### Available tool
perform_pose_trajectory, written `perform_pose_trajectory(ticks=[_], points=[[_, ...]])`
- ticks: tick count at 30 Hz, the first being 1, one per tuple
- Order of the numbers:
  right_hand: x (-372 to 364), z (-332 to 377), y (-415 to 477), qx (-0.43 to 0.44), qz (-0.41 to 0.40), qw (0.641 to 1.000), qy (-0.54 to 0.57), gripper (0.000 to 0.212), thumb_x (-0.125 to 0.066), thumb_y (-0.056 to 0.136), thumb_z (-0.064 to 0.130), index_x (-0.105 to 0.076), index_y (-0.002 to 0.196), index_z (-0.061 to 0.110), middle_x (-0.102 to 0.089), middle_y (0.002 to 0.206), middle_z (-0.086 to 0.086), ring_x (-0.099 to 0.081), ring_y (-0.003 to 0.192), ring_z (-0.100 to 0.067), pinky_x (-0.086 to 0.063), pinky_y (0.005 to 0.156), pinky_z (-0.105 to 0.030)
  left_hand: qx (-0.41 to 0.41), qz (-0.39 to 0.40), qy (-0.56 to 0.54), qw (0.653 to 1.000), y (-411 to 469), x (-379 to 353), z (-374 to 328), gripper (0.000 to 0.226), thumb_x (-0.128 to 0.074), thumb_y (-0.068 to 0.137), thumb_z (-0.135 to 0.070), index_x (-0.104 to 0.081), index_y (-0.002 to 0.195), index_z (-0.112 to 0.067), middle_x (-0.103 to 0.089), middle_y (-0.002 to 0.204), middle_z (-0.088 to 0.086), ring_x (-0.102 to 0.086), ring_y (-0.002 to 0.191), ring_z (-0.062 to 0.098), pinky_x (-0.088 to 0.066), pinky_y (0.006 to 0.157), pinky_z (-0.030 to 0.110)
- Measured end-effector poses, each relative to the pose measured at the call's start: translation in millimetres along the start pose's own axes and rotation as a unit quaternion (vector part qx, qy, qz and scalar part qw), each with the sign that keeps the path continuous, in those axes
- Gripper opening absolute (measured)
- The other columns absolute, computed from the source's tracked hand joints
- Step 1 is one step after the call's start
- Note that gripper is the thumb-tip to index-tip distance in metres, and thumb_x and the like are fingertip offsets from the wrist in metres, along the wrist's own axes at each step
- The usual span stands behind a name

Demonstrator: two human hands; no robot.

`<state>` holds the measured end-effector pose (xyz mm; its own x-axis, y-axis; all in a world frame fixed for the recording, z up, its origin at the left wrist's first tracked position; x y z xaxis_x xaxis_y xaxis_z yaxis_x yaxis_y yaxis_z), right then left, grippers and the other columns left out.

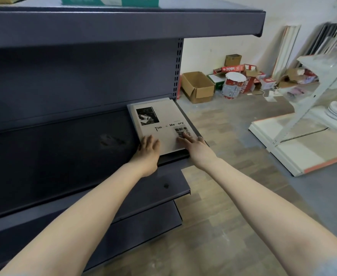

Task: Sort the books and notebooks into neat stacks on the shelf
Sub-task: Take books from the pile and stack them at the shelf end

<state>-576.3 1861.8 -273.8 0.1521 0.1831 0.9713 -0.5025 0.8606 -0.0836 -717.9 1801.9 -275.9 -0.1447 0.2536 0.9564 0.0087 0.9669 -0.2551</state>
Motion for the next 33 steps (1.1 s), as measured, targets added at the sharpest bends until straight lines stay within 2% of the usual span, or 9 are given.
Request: perform_pose_trajectory(ticks=[4, 10, 14, 19, 23, 26, 28, 31, 33], points=[[7, 2, 4, 0.016, -0.018, 1.0, -0.009, 0.069, -0.033, 0.089, -0.004, -0.025, 0.147, 0.032, -0.013, 0.158, 0.009, -0.031, 0.122, -0.034, -0.042, 0.1, -0.042, 0.02, -0.015, -0.001, 1.0, 4, 2, -3, 0.069, -0.034, 0.091, 0.005, 0.002, 0.149, -0.004, 0.017, 0.155, 0.019, 0.018, 0.142, 0.038, -0.006, 0.117, 0.047], [8, -1, 17, 0.036, -0.032, 0.997, -0.062, 0.068, -0.032, 0.091, 0.0, -0.021, 0.148, 0.036, -0.013, 0.158, 0.009, -0.034, 0.118, -0.036, -0.035, 0.101, -0.039, 0.038, -0.048, -0.038, 0.997, 10, 5, 1, 0.072, -0.032, 0.089, 0.012, 0.001, 0.15, -0.007, 0.016, 0.156, 0.015, 0.017, 0.143, 0.031, -0.006, 0.119, 0.041], [10, -5, 23, 0.039, -0.034, 0.998, -0.044, 0.065, -0.032, 0.093, 0.003, -0.024, 0.145, 0.041, -0.017, 0.156, 0.013, -0.033, 0.119, -0.035, -0.038, 0.099, -0.039, 0.046, -0.084, -0.065, 0.993, 11, 7, 4, 0.079, -0.031, 0.084, 0.021, -0.004, 0.151, -0.011, 0.015, 0.157, 0.009, 0.016, 0.144, 0.026, -0.011, 0.118, 0.036], [11, -7, 27, 0.062, -0.057, 0.996, -0.037, 0.06, -0.038, 0.095, 0.009, -0.028, 0.143, 0.043, -0.023, 0.154, 0.014, -0.034, 0.12, -0.033, -0.036, 0.1, -0.037, 0.062, -0.105, -0.084, 0.989, 11, 2, 4, 0.079, -0.032, 0.085, 0.019, -0.002, 0.151, -0.013, 0.017, 0.157, 0.006, 0.017, 0.144, 0.025, -0.014, 0.117, 0.037], [11, -9, 29, 0.072, -0.072, 0.995, -0.017, 0.058, -0.038, 0.096, 0.009, -0.032, 0.142, 0.041, -0.026, 0.153, 0.014, -0.037, 0.117, -0.031, -0.039, 0.098, -0.037, 0.066, -0.106, -0.084, 0.989, 10, 2, 2, 0.08, -0.03, 0.084, 0.021, -0.001, 0.151, -0.013, 0.018, 0.157, 0.007, 0.019, 0.143, 0.025, -0.01, 0.118, 0.038], [10, -12, 32, 0.084, -0.082, 0.993, 0.008, 0.051, -0.041, 0.097, 0.011, -0.04, 0.138, 0.04, -0.035, 0.149, 0.014, -0.041, 0.113, -0.031, -0.047, 0.089, -0.04, 0.06, -0.11, -0.086, 0.988, 9, 3, 5, 0.082, -0.029, 0.083, 0.023, -0.002, 0.152, -0.014, 0.017, 0.157, 0.005, 0.018, 0.144, 0.023, -0.009, 0.116, 0.034], [11, -14, 34, 0.097, -0.097, 0.99, 0.02, 0.044, -0.047, 0.096, 0.015, -0.05, 0.132, 0.04, -0.044, 0.143, 0.014, -0.048, 0.118, -0.027, -0.05, 0.08, -0.04, 0.055, -0.109, -0.084, 0.989, 8, 4, 5, 0.084, -0.028, 0.083, 0.023, -0.003, 0.152, -0.017, 0.016, 0.158, 0.003, 0.017, 0.144, 0.021, -0.009, 0.115, 0.031], [17, -13, 39, 0.092, -0.089, 0.991, 0.03, 0.038, -0.052, 0.093, 0.016, -0.059, 0.125, 0.035, -0.052, 0.138, 0.012, -0.052, 0.122, -0.024, -0.049, 0.086, -0.036, 0.047, -0.095, -0.122, 0.987, 10, 4, 11, 0.077, -0.029, 0.089, 0.017, -0.009, 0.152, -0.023, 0.01, 0.158, -0.003, 0.012, 0.145, 0.015, -0.006, 0.115, 0.029], [24, -8, 39, 0.067, -0.075, 0.995, 0.0, 0.037, -0.052, 0.093, 0.017, -0.059, 0.125, 0.033, -0.052, 0.138, 0.009, -0.049, 0.122, -0.028, -0.044, 0.093, -0.032, 0.053, -0.081, -0.167, 0.981, 11, 8, 21, 0.06, -0.038, 0.099, -0.005, -0.017, 0.151, -0.026, 0.001, 0.159, -0.006, 0.002, 0.145, 0.012, -0.005, 0.116, 0.028]])
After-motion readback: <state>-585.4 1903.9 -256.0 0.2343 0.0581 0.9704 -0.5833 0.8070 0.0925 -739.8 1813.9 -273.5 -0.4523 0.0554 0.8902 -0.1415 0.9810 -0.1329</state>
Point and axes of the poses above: each hand's wrist, its own y-axis towards the middle knuckle, its own x-axis out of the back of the hand, z = x × y, the point moved 8 cm from there along y, towards the middle knuckle
